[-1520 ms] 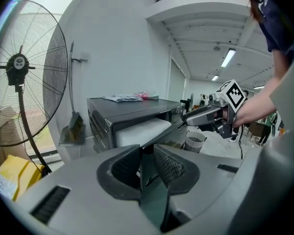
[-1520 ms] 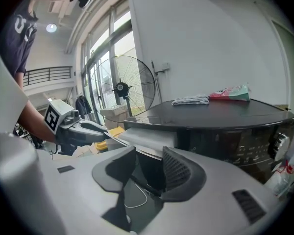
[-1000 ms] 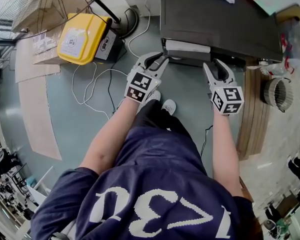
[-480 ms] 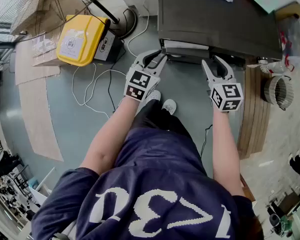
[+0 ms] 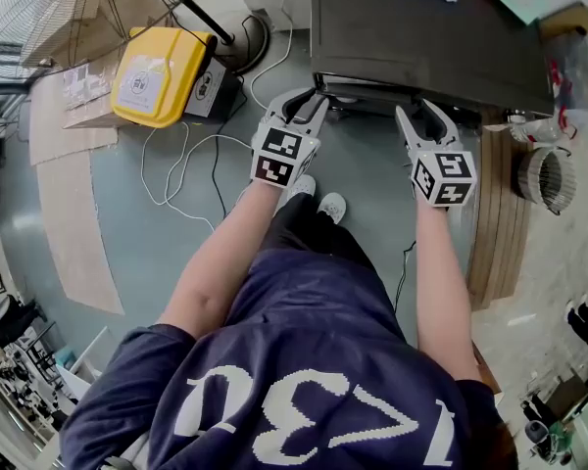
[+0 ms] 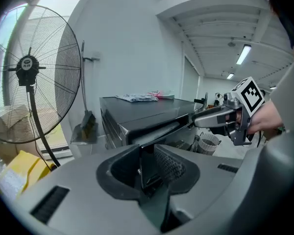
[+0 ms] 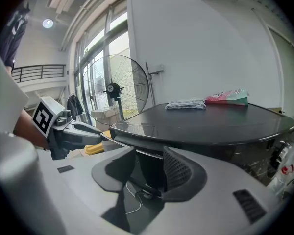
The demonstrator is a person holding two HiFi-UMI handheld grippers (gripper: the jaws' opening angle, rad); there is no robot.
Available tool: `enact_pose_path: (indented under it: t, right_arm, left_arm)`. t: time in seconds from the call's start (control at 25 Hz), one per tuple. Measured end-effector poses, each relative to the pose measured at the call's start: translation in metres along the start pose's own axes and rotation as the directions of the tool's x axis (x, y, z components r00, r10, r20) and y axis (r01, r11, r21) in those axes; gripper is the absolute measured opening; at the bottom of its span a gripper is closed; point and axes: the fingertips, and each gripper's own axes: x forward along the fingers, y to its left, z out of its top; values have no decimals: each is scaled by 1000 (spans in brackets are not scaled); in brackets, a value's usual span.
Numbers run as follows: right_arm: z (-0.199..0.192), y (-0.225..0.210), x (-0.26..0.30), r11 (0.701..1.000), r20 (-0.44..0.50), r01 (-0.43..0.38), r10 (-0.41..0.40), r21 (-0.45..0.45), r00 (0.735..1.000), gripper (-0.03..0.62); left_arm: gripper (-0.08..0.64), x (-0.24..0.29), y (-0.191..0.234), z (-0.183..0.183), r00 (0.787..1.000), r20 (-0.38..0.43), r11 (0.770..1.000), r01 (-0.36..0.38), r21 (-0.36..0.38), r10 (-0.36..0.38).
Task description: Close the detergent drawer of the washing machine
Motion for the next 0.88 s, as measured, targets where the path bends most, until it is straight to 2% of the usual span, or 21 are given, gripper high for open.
enact_pose_path:
  t: [0.72,0.88]
  right_arm:
    - [8,-8,17,992,43,123,-123,-7,992,190]
    - [7,-9,15,991,58,132,-130,-23,990,186]
  left_arm:
    - [107,16,16,7,995,-3,994,-101,-51,101]
    - [107,13,15,6,990,8,989,-141,-37,142]
